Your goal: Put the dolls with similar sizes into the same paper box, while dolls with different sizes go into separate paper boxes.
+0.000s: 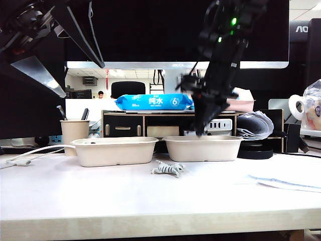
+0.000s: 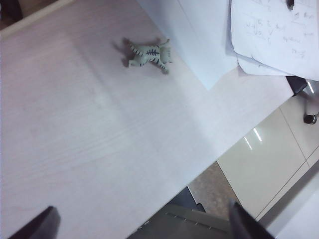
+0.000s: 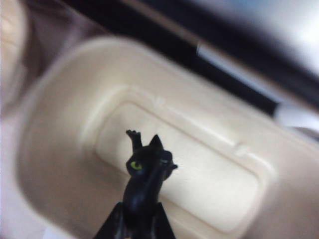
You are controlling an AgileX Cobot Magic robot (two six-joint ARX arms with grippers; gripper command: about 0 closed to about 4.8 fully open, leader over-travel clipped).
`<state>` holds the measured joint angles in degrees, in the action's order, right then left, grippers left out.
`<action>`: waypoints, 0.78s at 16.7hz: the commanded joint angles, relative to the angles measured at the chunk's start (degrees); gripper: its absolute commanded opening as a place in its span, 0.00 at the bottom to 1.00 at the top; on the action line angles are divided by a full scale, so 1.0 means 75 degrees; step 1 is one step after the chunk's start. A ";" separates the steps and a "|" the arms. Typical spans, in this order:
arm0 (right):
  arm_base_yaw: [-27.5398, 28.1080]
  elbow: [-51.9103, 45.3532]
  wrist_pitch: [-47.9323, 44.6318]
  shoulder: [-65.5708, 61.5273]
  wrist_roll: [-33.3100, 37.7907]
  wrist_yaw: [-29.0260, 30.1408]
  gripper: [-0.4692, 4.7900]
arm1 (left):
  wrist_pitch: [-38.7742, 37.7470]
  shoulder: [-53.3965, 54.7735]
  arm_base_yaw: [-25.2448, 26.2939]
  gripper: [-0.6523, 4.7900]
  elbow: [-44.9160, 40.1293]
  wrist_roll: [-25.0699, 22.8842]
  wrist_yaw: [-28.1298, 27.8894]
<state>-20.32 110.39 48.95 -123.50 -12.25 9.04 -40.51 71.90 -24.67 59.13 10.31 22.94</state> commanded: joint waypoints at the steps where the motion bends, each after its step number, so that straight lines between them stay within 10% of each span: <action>1: -0.0023 0.0041 -0.0131 -0.0041 0.0044 0.0393 0.55 | 0.0041 -0.0012 0.0009 1.00 0.0009 -0.0038 0.0000; 2: -0.0020 0.0047 -0.0160 -0.0038 0.0134 0.0376 0.89 | 0.0044 -0.0012 0.0012 1.00 0.0009 -0.0038 0.0000; 3: -0.0020 0.0047 -0.0140 -0.0041 0.0245 0.0364 0.98 | 0.0044 -0.0012 0.0009 1.00 0.0009 -0.0047 0.0000; 13: -0.0819 0.0073 0.1139 0.2177 0.0927 0.0667 0.97 | 0.0038 -0.0012 0.0009 1.00 0.0009 -0.0061 0.0058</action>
<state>-25.54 110.93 56.49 -108.12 -5.93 14.02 -40.53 71.90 -24.67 59.13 10.09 22.98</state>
